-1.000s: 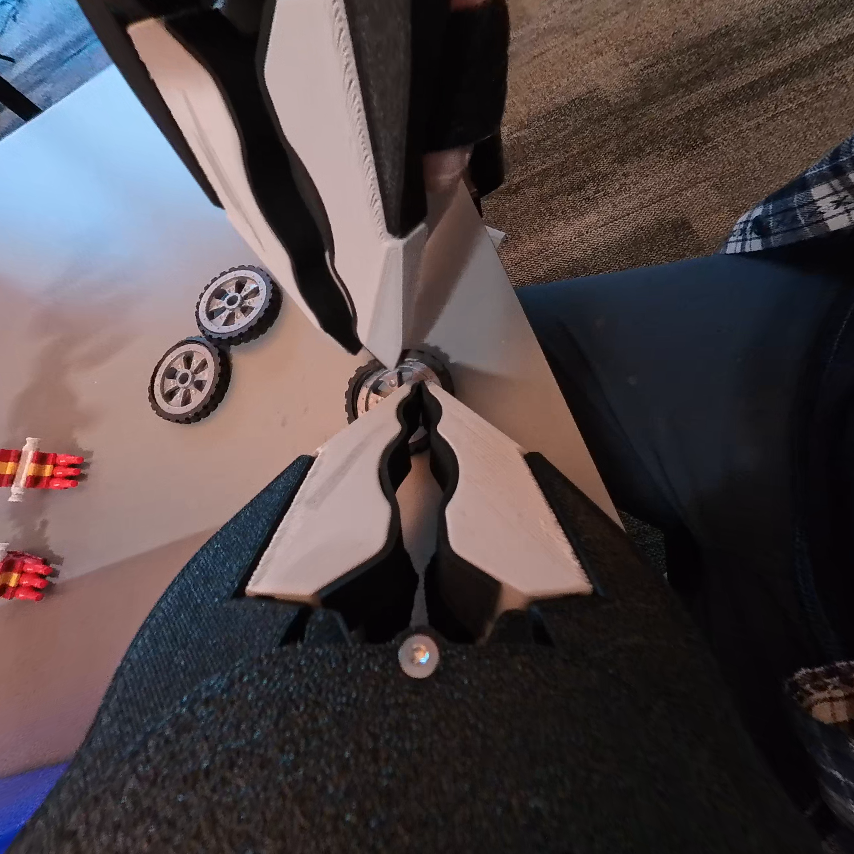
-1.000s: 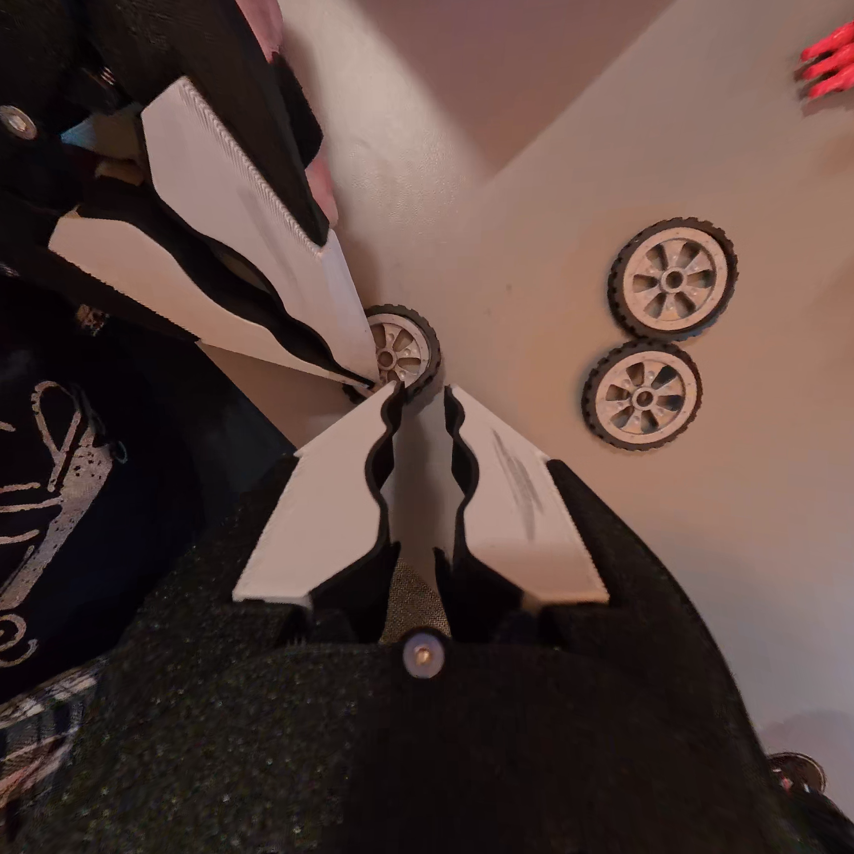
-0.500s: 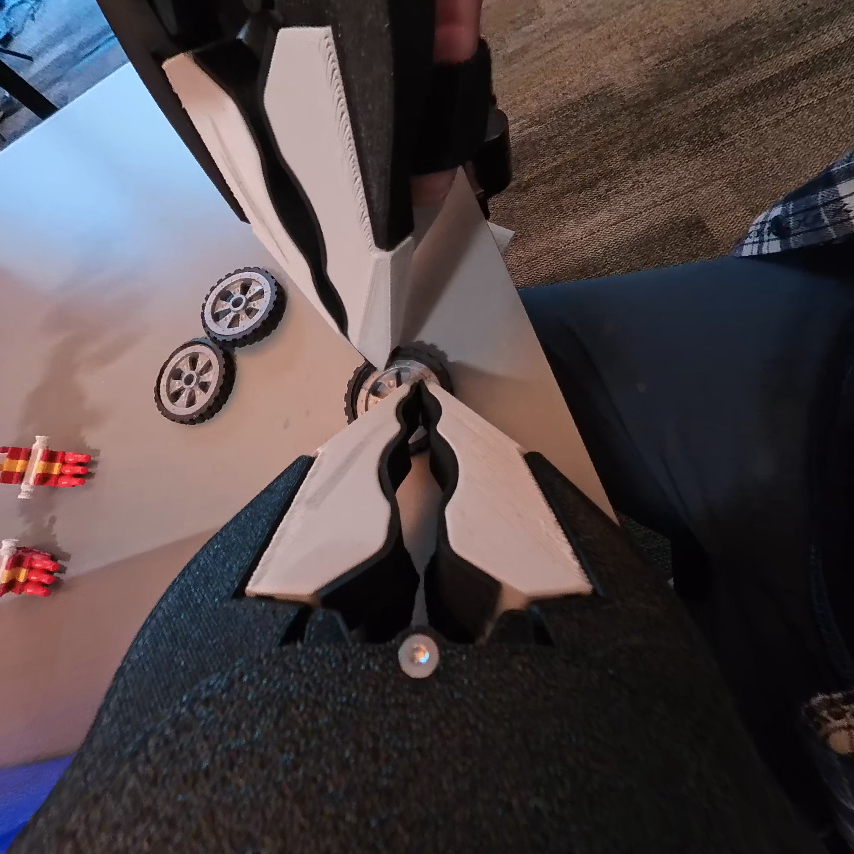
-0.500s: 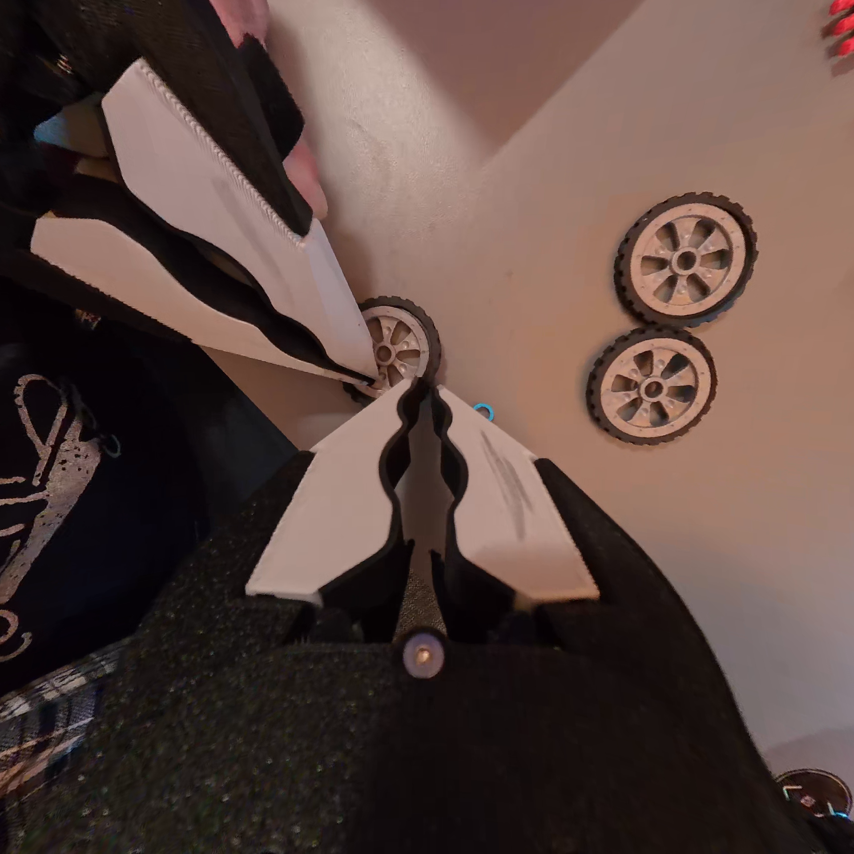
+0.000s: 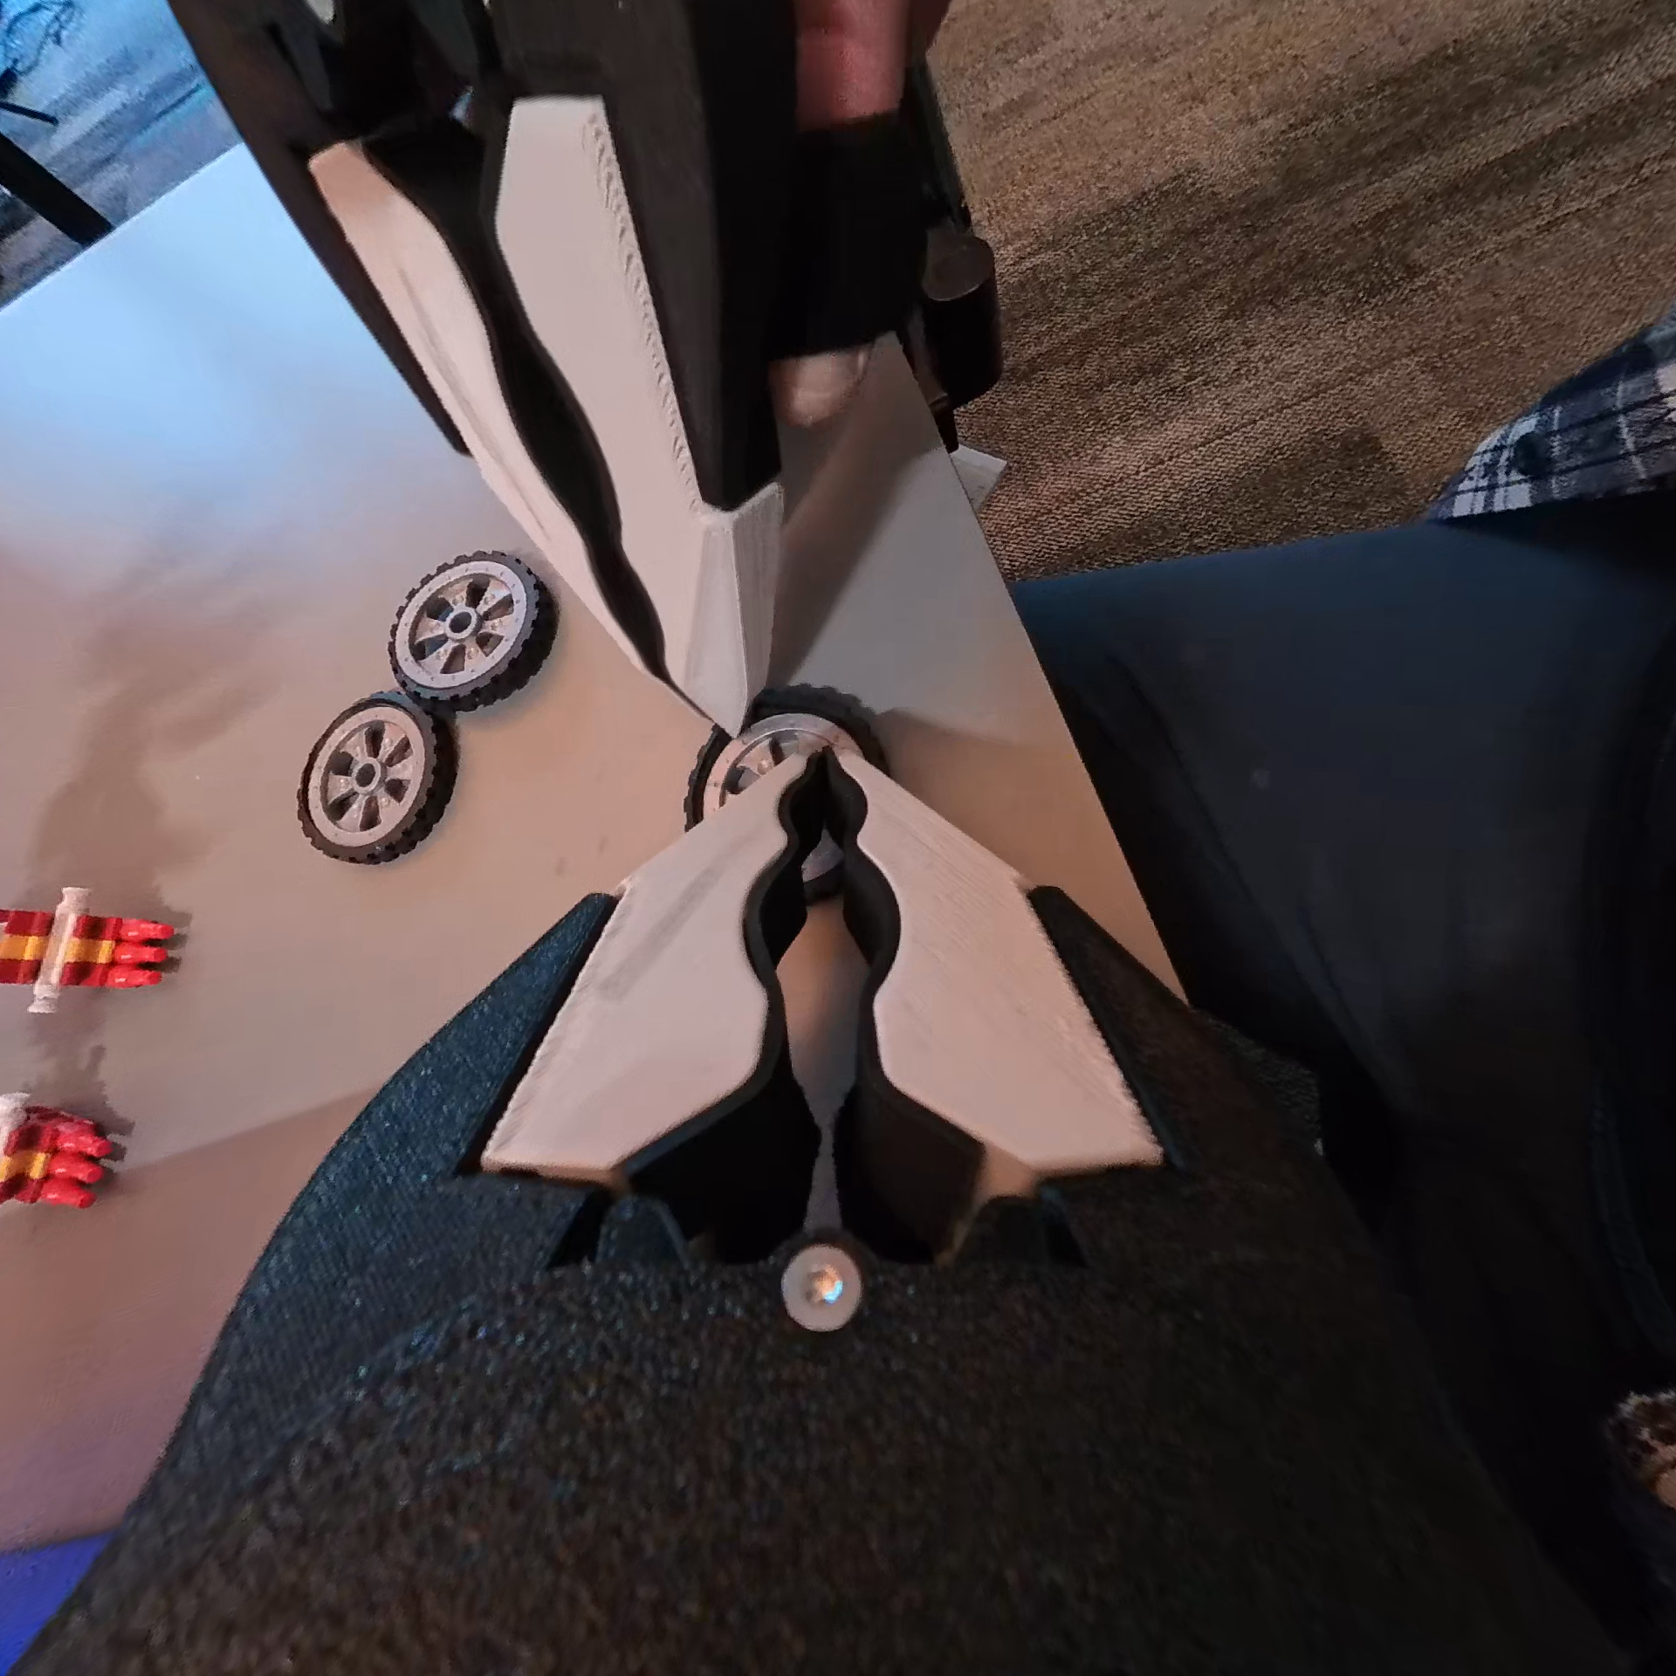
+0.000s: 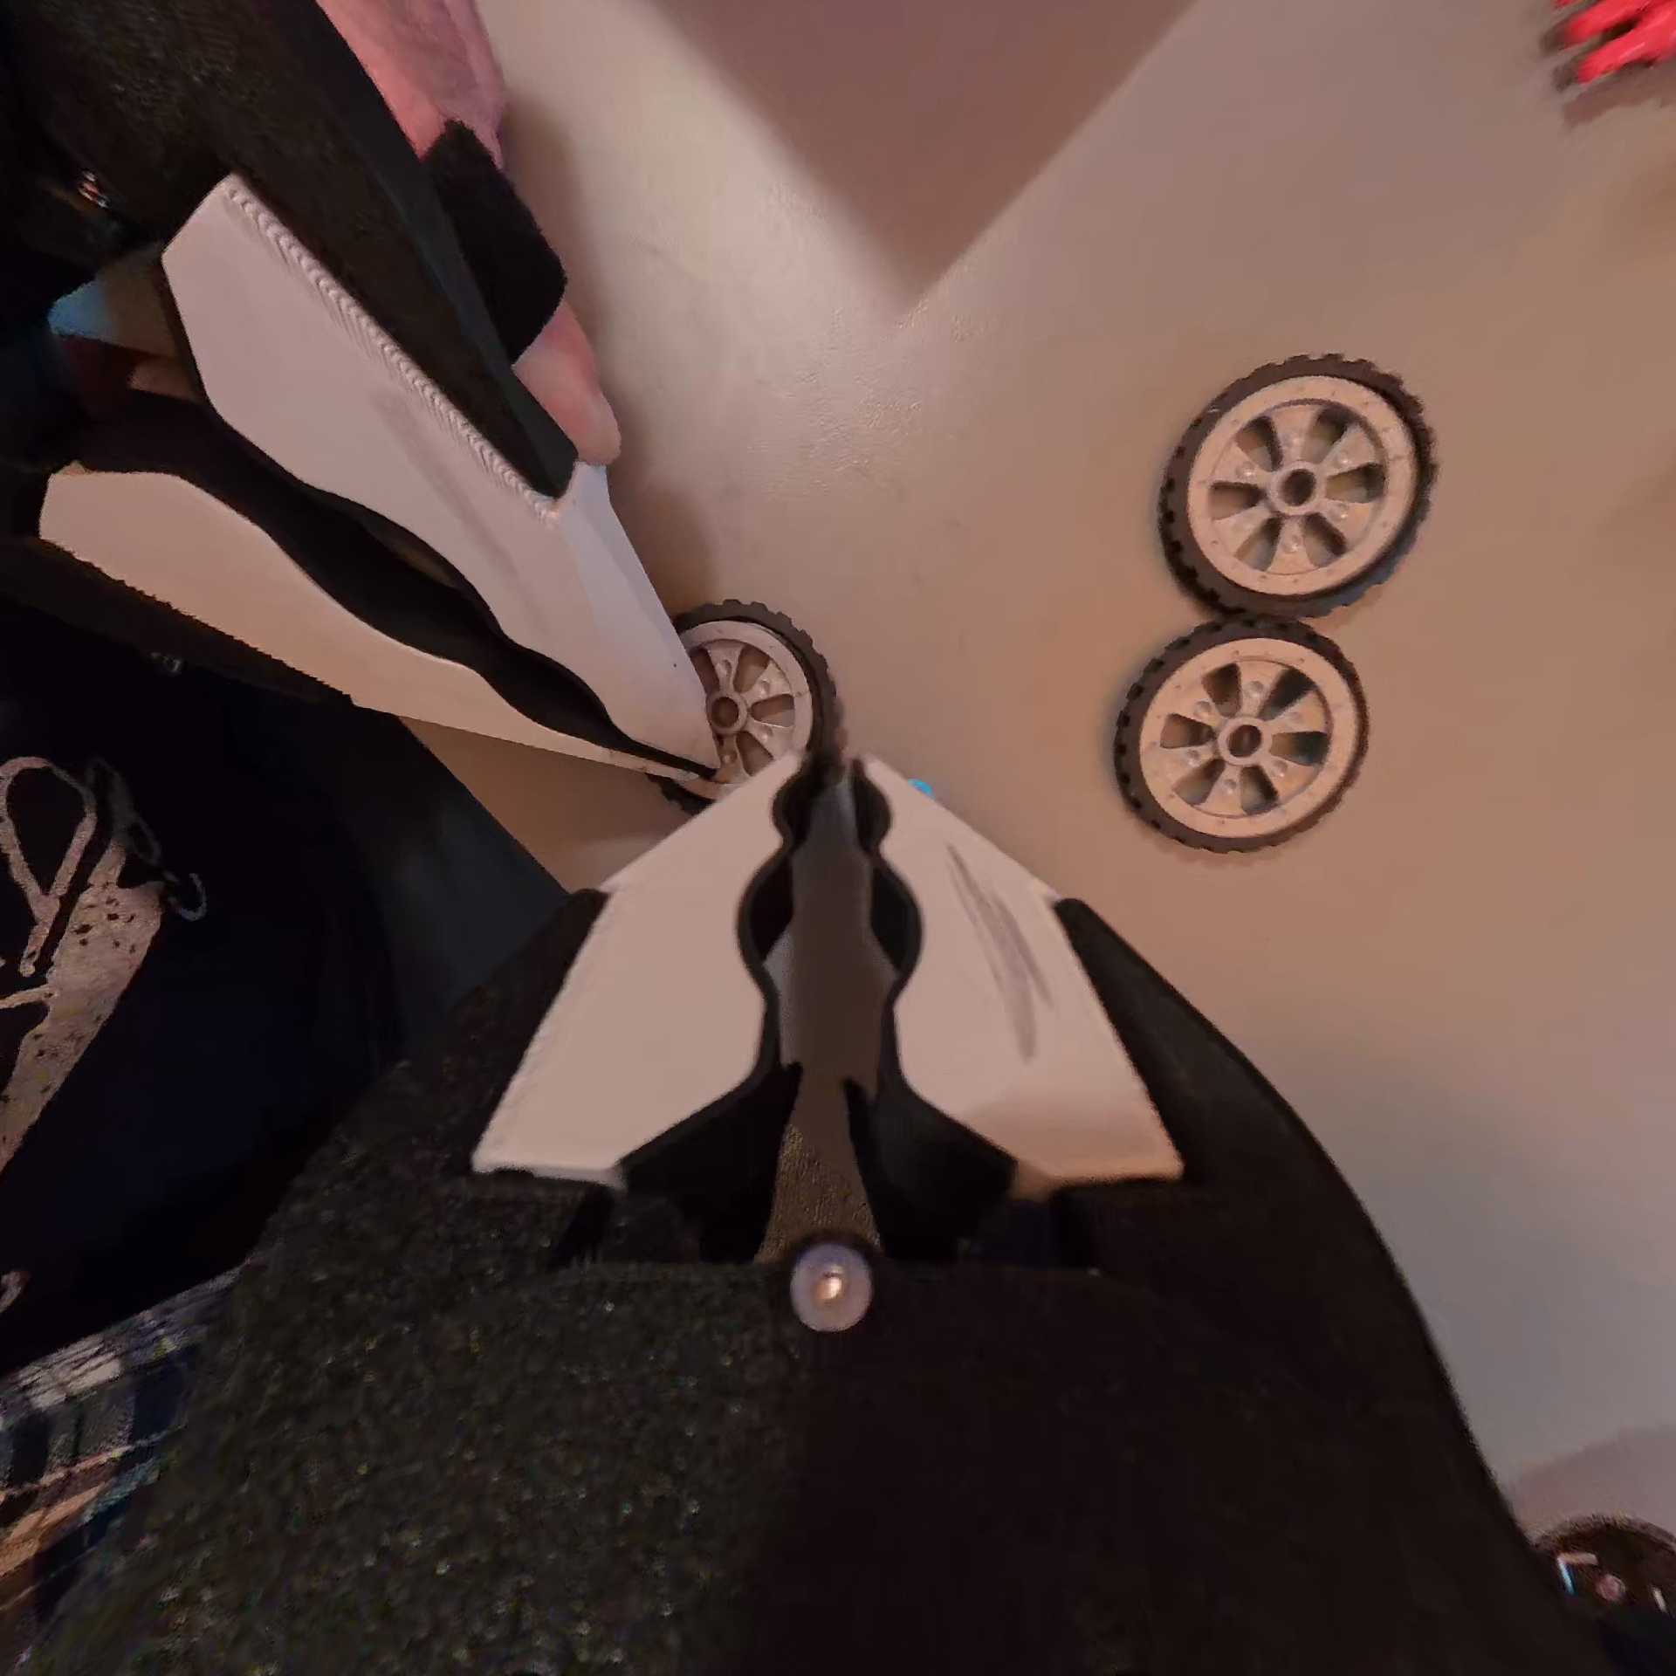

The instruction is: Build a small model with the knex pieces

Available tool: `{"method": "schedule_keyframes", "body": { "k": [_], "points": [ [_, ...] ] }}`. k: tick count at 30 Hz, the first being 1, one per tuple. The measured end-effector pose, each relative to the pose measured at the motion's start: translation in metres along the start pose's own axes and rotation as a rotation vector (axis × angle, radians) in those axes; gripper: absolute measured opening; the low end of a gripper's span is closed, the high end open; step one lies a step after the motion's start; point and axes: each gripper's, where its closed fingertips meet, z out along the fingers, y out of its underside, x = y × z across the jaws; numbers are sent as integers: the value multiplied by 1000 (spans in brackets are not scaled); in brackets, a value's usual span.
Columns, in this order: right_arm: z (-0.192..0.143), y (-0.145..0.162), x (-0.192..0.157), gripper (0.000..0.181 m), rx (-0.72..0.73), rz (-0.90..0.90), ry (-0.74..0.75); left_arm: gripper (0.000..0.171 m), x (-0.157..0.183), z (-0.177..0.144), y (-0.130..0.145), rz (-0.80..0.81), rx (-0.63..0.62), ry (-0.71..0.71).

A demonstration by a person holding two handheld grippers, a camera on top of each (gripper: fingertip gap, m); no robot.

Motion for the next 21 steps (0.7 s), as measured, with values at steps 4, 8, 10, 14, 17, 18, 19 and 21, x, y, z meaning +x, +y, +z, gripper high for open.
{"method": "schedule_keyframes", "body": {
  "k": [4,8,10,14,17,18,19,21],
  "points": [
    [-12,-1,3,14,55,24,67,0,0,0,0,-9,1,9],
    [-8,5,4,12,38,26,67,0,0,0,0,-11,3,15],
    [-4,2,0,12,49,28,41,0,0,0,0,-12,3,14],
    [-2,2,-3,2,16,-6,59,0,1,0,0,-12,4,13],
    [-2,2,-2,5,37,-17,59,0,1,0,0,-4,6,7],
    [-3,1,-1,9,44,-18,74,0,1,-1,0,6,8,2],
    [-4,-1,-1,12,57,-13,84,0,3,-2,0,18,14,11],
    [-8,-1,3,18,76,-14,126,0,3,-5,-3,17,40,14]
  ]
}}
